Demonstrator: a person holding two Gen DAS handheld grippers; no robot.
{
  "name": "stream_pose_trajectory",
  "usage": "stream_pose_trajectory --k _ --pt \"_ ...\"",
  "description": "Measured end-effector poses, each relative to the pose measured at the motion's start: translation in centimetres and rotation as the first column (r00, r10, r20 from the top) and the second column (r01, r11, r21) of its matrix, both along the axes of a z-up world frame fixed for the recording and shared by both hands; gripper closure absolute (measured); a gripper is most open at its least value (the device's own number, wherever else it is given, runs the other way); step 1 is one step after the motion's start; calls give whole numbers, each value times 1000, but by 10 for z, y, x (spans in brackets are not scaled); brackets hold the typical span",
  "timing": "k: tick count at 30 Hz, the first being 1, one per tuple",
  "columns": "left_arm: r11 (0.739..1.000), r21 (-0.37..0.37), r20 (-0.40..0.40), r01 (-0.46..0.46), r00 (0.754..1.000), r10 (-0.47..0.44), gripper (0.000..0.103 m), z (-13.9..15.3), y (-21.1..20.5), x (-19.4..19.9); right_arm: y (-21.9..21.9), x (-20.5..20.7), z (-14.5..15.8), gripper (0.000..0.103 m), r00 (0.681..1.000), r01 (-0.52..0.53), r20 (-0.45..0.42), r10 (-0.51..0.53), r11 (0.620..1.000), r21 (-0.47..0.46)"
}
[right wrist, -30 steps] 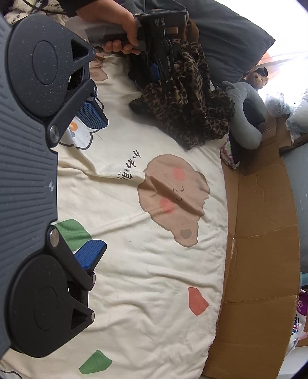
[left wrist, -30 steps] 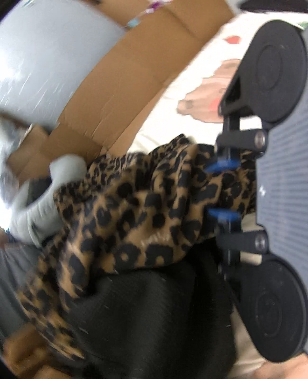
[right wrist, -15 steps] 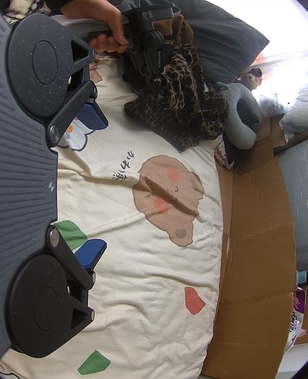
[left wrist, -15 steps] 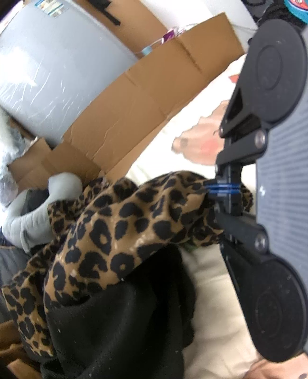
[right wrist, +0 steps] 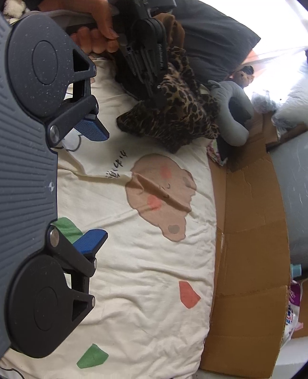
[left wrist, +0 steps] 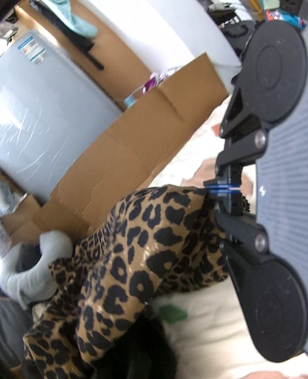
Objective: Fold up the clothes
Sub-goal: 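Pull the leopard-print garment onto the sheet with the left gripper, then regrasp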
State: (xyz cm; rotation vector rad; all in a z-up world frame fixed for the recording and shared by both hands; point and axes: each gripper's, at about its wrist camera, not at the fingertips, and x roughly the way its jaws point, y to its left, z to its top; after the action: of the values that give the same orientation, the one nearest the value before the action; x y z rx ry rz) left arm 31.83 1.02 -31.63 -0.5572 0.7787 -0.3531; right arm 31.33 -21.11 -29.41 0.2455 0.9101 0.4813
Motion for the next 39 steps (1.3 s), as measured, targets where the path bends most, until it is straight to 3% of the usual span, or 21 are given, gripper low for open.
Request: stream_pose_trajectory --k 8,11,14,16,19,23,27,32,34,39 --pt "990 -35 -57 136 989 -138 102 -17 -53 -19 -22 6 5 22 999 50 3 -50 999 13" --pt "978 -1 -113 207 972 -205 101 -24 -70 -25 -31 9 -1 22 996 86 -21 -85 996 37" --pt "966 39 -155 257 956 -248 95 -24 -77 -30 -35 9 -10 22 995 93 -37 -92 995 44" --pt "965 53 -162 257 956 -246 85 -20 -72 -34 -36 9 -14 22 994 94 -51 -92 994 49" --pt "970 105 -141 219 969 -204 71 -11 -61 -39 -35 8 -16 22 995 92 -53 -89 994 54" --pt "978 129 -144 164 979 -145 65 -2 -41 -33 -33 8 -14 22 996 85 -44 -82 995 58" --pt "977 193 -92 85 993 -68 44 11 -13 -34 -26 7 -10 22 997 74 -34 -72 995 61" --pt "971 224 -23 -82 996 89 42 20 29 -23 -18 4 -8 22 998 52 -23 -51 998 34" --pt "958 257 -8 -129 991 136 35 21 44 -13 -14 5 -10 22 999 37 -30 -36 999 25" --pt "935 293 10 -200 978 207 29 16 69 12 -7 5 -13 22 999 18 -34 -18 1000 13"
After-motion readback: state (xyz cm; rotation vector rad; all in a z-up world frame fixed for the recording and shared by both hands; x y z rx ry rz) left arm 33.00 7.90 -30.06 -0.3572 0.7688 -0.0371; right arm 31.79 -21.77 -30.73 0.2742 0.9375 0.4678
